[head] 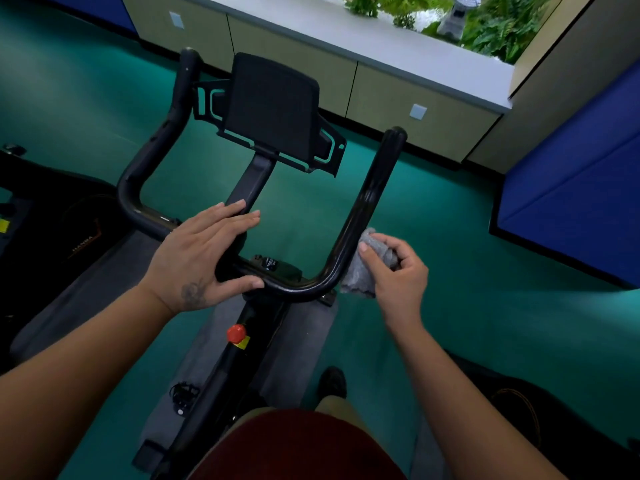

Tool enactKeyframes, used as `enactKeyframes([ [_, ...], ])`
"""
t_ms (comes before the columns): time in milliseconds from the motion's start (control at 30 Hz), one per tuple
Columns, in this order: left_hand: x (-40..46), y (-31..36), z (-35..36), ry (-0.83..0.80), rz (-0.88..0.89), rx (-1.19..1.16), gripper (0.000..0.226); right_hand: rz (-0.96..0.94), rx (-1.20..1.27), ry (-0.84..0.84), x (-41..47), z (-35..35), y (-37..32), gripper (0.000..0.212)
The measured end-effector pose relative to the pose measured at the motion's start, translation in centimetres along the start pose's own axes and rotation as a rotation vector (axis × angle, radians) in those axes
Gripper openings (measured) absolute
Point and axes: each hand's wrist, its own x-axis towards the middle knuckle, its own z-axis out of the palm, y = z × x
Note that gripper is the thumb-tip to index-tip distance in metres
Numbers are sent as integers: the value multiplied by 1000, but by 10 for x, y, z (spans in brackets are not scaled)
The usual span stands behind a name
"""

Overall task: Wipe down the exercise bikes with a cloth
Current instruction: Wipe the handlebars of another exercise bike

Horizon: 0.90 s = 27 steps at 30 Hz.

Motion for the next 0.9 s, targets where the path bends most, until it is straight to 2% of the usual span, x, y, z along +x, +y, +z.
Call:
enactKeyframes([
  [200,-1,-2,2,20,2,-16,94,22,-6,-29,-18,-6,1,12],
  [400,-2,-1,2,38,-18,-16,96,7,-5,31,-1,1,-3,14],
  [667,-4,-2,2,64,-16,-31,95,76,-22,19,-66,2,14,14],
  [900,-4,-3,3,67,14,-40,93,64,-11,110,-53,7,1,18],
])
